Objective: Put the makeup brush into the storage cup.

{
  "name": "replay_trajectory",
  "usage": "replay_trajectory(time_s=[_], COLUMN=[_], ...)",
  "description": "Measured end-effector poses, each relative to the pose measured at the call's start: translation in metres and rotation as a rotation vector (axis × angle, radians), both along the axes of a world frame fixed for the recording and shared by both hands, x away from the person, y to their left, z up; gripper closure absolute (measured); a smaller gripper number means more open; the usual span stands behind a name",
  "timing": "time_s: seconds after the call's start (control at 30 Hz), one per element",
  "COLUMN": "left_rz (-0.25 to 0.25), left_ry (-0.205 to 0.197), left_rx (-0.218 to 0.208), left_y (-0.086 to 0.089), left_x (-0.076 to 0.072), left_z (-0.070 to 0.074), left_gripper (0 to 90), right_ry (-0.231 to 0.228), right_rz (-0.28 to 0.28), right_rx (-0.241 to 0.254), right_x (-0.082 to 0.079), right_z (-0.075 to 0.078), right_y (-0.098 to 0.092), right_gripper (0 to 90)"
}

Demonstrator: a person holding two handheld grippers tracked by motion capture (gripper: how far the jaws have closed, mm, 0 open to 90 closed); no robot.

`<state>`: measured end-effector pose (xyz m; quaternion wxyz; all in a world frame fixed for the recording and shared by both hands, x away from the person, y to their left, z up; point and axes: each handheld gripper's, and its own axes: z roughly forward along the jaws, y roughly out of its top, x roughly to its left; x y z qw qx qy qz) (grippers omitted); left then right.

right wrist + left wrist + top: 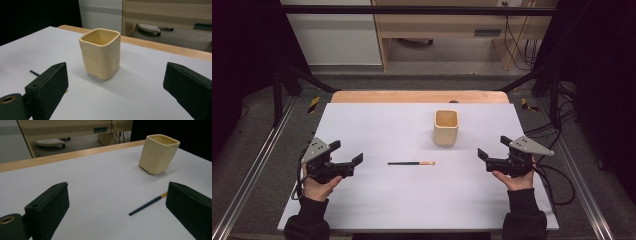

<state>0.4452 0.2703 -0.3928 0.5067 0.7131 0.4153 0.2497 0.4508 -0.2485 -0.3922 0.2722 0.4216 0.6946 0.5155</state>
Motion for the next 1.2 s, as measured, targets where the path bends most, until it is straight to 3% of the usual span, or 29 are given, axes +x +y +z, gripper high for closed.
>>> replay_trajectory(time_s=[0.23,1.2], left_rz=[-0.01,-0.108], left_ry=[0.009,0.04], left_rx=[0.015,0.105], left_y=[-0.002,-0.023], left_x=[0.001,0.011], left_z=[-0.002,-0.003], left_gripper=[4.4,5.0], right_ry=[0.021,0.018], right_rz=[0.0,-0.009], right_rx=[-0.014,-0.018], right_x=[-0.001,-0.003], right_z=[-0.003,-0.003], right_y=[0.0,0.001], right_gripper=[6.2,4.9])
